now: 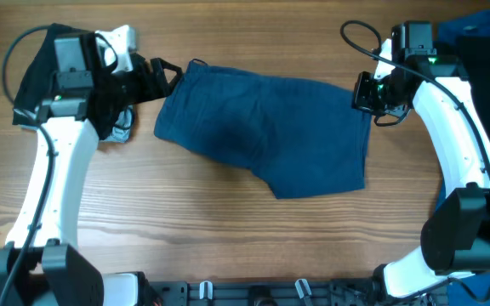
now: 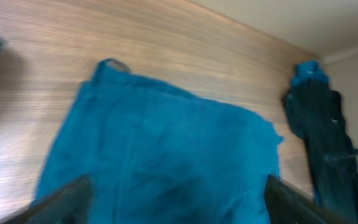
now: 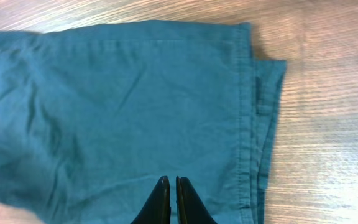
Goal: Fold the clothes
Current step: 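Grasp the shorts' top left corner with the left gripper, right holds right corner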
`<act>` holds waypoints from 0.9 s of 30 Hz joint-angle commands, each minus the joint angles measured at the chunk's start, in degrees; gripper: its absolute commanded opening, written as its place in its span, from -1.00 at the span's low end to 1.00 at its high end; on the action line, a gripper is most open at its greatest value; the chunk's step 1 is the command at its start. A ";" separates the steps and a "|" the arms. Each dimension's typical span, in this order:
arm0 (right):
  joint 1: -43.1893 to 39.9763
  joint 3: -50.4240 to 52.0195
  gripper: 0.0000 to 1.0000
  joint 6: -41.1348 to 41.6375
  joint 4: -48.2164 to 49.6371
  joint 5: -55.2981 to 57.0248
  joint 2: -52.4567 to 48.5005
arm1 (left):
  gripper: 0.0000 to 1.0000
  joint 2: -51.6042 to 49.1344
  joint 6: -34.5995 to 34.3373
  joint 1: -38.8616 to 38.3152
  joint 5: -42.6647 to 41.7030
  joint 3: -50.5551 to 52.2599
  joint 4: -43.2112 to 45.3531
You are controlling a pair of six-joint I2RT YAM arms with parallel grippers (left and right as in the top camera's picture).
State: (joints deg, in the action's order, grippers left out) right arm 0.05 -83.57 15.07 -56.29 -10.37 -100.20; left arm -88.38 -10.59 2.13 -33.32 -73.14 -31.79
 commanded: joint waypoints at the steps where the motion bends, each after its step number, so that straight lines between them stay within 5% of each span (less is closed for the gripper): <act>1: -0.07 3.91 -0.91 4.66 3.19 3.13 0.22 | -0.37 -2.56 1.20 -4.15 0.37 -0.96 1.84; 4: -0.07 7.67 -0.92 6.75 9.35 3.15 -0.83 | -0.82 -3.50 1.20 -8.98 8.33 -0.96 1.95; 8: -0.07 8.20 -0.91 7.63 13.70 4.13 -5.90 | -0.92 -3.85 1.79 -16.76 27.28 -0.94 3.56; 18: -0.07 8.20 -0.92 7.58 20.61 11.06 -18.45 | -0.92 -21.18 7.63 -19.23 28.92 -0.94 7.82; 27: -0.07 8.20 -0.91 7.41 32.33 13.62 -24.28 | -0.91 -25.88 7.37 -19.23 28.92 -0.68 6.45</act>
State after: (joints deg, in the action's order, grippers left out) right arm 0.05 -76.64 21.87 -26.76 0.67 -118.48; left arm -112.71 -4.08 -17.19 -5.15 -73.25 -25.02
